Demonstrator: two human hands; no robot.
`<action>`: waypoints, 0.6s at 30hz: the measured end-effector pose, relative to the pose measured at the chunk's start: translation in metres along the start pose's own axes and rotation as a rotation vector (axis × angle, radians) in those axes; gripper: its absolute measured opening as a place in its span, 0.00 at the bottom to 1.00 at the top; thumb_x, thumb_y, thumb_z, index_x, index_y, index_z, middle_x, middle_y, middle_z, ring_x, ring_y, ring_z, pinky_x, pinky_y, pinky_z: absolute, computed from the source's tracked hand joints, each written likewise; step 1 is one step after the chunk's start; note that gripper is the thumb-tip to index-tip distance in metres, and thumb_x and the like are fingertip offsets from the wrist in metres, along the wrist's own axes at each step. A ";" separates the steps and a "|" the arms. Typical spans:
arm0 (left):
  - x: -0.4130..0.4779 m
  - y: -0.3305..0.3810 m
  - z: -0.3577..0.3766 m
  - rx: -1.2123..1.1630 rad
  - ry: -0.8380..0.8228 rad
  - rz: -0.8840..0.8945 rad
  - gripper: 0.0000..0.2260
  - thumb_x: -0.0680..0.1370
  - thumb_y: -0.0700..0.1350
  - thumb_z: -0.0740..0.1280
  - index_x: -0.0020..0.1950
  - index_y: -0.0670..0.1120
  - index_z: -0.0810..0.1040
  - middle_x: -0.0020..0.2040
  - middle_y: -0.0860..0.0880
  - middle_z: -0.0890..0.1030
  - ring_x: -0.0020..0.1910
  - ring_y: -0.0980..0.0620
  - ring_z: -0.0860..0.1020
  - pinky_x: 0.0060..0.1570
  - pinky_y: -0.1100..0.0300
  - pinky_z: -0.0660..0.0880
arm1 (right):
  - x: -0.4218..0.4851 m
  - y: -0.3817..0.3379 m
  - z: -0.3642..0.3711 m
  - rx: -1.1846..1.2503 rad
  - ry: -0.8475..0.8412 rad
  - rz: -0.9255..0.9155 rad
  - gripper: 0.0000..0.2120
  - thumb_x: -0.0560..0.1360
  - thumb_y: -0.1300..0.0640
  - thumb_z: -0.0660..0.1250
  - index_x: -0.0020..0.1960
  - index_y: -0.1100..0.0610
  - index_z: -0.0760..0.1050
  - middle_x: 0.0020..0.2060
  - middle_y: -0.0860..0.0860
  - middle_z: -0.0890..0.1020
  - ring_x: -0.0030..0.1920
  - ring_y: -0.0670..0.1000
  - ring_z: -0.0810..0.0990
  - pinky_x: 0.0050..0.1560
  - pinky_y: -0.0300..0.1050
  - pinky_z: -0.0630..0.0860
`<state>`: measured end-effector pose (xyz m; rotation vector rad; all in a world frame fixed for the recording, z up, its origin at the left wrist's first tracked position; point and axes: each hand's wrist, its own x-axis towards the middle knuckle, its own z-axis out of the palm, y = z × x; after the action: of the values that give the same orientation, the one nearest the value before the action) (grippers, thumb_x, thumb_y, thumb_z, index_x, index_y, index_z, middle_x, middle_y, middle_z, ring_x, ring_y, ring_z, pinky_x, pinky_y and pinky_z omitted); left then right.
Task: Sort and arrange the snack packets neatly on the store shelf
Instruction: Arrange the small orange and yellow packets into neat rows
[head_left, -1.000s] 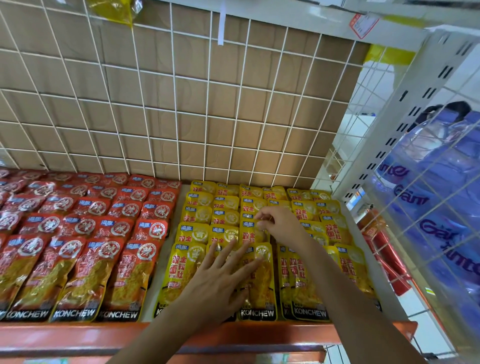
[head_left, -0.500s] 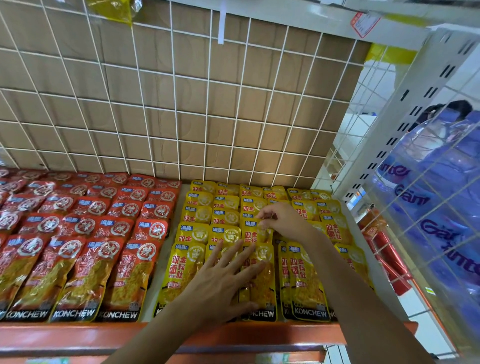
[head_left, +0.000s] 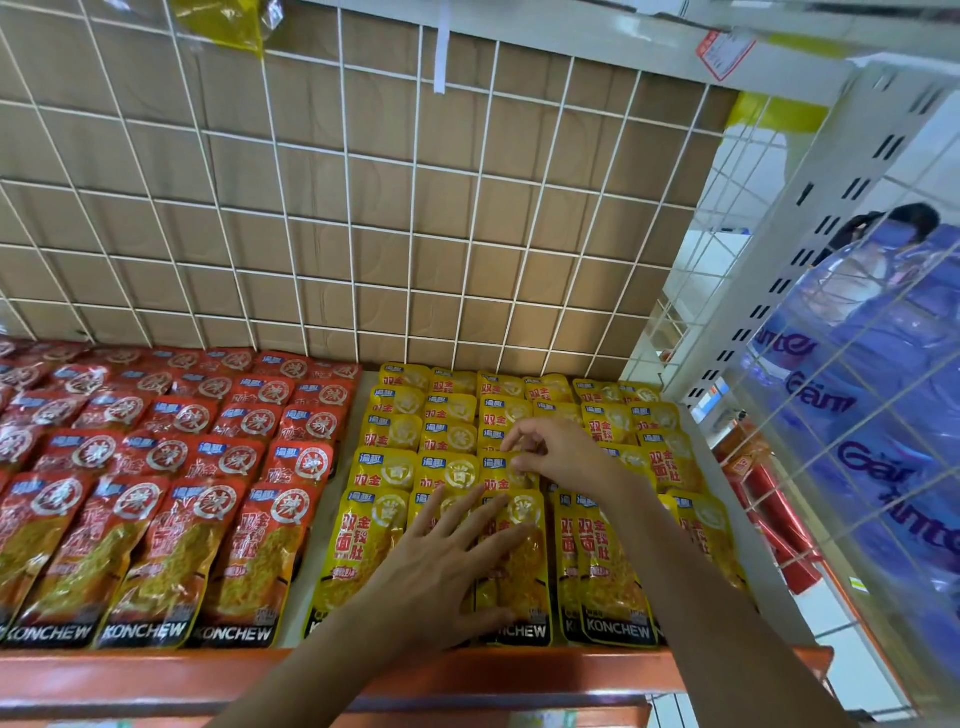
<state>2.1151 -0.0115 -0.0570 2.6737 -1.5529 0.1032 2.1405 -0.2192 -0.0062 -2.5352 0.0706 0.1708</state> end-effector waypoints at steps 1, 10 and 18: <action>0.000 0.000 0.000 -0.005 -0.003 -0.001 0.32 0.75 0.70 0.44 0.74 0.57 0.58 0.71 0.51 0.68 0.71 0.48 0.65 0.64 0.47 0.57 | 0.000 0.001 0.000 0.002 0.004 -0.002 0.06 0.73 0.58 0.69 0.50 0.53 0.78 0.42 0.56 0.81 0.45 0.53 0.78 0.46 0.48 0.74; 0.000 0.000 0.000 -0.012 0.007 -0.002 0.32 0.75 0.70 0.45 0.75 0.57 0.55 0.71 0.51 0.68 0.71 0.48 0.65 0.64 0.47 0.57 | 0.003 0.004 0.002 0.013 -0.018 -0.011 0.05 0.72 0.57 0.70 0.47 0.53 0.80 0.39 0.51 0.81 0.41 0.49 0.79 0.45 0.48 0.74; 0.000 0.000 0.000 -0.010 0.003 0.002 0.32 0.74 0.70 0.46 0.74 0.58 0.57 0.71 0.51 0.69 0.71 0.48 0.66 0.64 0.47 0.57 | -0.001 0.007 0.004 0.051 -0.010 -0.005 0.06 0.72 0.57 0.70 0.49 0.53 0.78 0.41 0.50 0.80 0.44 0.50 0.79 0.47 0.47 0.75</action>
<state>2.1153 -0.0113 -0.0573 2.6633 -1.5520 0.0993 2.1389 -0.2221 -0.0135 -2.4837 0.0634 0.1767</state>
